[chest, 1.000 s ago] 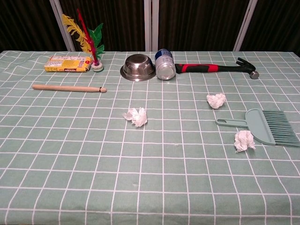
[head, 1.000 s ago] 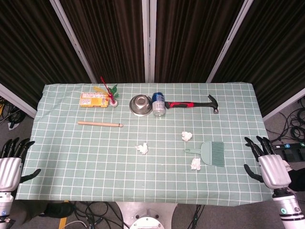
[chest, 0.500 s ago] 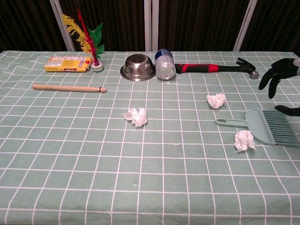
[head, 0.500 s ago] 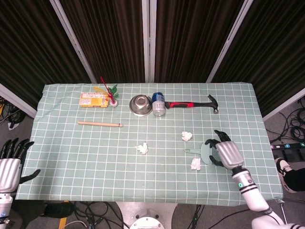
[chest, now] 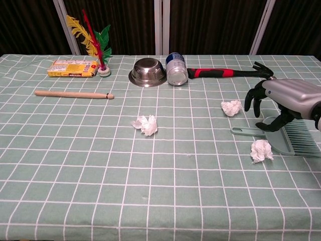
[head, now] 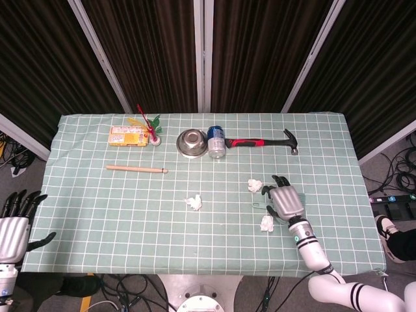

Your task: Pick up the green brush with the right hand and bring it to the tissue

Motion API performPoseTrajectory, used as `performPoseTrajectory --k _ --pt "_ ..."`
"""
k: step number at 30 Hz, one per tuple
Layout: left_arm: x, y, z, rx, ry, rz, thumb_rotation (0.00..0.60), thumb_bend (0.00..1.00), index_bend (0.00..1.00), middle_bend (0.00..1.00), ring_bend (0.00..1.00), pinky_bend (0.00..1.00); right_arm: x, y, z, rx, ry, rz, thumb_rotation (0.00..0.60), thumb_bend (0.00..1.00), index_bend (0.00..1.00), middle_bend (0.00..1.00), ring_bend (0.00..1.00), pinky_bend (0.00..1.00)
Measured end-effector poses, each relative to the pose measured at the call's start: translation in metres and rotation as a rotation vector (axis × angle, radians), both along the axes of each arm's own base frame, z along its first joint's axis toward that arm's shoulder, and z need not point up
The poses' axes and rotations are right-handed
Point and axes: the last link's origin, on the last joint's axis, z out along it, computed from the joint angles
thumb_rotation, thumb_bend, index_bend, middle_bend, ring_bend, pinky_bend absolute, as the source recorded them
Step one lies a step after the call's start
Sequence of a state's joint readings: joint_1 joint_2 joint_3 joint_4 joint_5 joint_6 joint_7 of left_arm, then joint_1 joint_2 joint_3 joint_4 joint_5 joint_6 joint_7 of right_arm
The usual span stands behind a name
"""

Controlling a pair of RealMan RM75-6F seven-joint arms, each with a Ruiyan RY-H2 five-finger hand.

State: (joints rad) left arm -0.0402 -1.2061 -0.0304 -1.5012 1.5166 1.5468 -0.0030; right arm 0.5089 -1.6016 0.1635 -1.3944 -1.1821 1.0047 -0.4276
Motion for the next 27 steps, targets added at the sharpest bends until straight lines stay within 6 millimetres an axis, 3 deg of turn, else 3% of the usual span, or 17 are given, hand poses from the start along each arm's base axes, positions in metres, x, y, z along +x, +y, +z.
performPoseTrajectory --k 12,27 --pt "-0.002 0.000 -0.003 -0.007 -0.013 0.000 0.600 0.00 0.16 0.12 0.03 0.05 -0.001 0.005 -0.023 0.017 0.055 0.011 0.600 0.22 0.40 0.45 0.09 0.14" --pt "-0.008 -0.002 -0.005 -0.016 -0.034 0.013 0.600 0.00 0.16 0.12 0.03 0.05 0.001 0.008 -0.037 0.005 0.111 0.044 0.600 0.22 0.40 0.46 0.09 0.14"
